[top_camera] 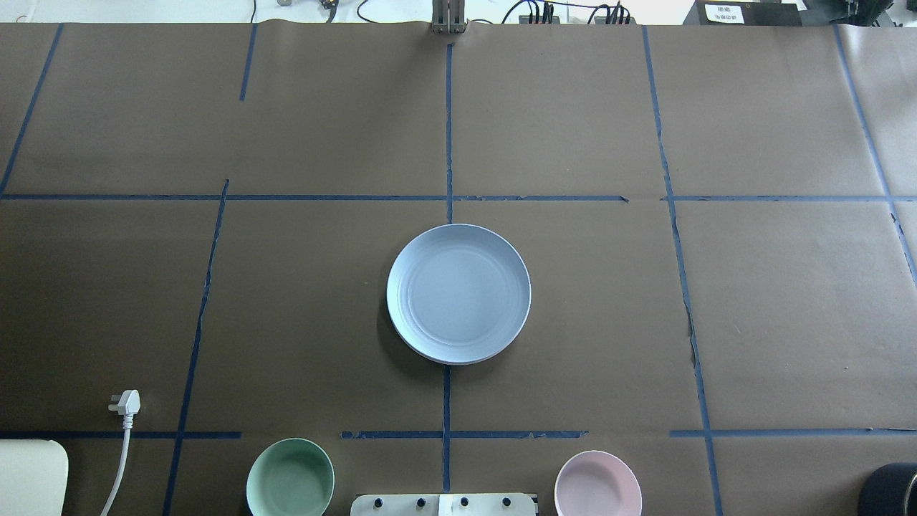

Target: Stack three plates with pink and blue

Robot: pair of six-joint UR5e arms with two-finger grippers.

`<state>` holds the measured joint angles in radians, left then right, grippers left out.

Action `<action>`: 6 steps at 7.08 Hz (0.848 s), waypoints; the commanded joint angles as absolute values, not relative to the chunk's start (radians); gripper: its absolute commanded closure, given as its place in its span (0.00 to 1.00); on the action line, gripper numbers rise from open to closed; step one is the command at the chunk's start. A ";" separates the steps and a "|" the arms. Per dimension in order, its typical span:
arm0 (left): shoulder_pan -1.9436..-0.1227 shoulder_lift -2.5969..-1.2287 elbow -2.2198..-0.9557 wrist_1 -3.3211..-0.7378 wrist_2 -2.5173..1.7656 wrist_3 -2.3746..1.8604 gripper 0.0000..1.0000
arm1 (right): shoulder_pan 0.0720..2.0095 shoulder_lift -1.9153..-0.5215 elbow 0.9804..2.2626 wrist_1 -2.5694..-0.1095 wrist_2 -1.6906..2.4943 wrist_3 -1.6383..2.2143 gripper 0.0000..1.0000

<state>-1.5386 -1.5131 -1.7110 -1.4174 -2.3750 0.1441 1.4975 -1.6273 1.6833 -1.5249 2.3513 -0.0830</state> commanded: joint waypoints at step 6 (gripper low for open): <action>-1.537 -1.488 -1.730 -1.488 -2.375 0.149 0.00 | 1.488 -1.634 1.710 -1.523 2.361 -0.086 0.00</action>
<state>-1.5377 -1.4878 -1.7304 -1.4752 -2.3717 0.1474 1.4880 -1.6312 1.7088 -1.5221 2.3572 -0.0860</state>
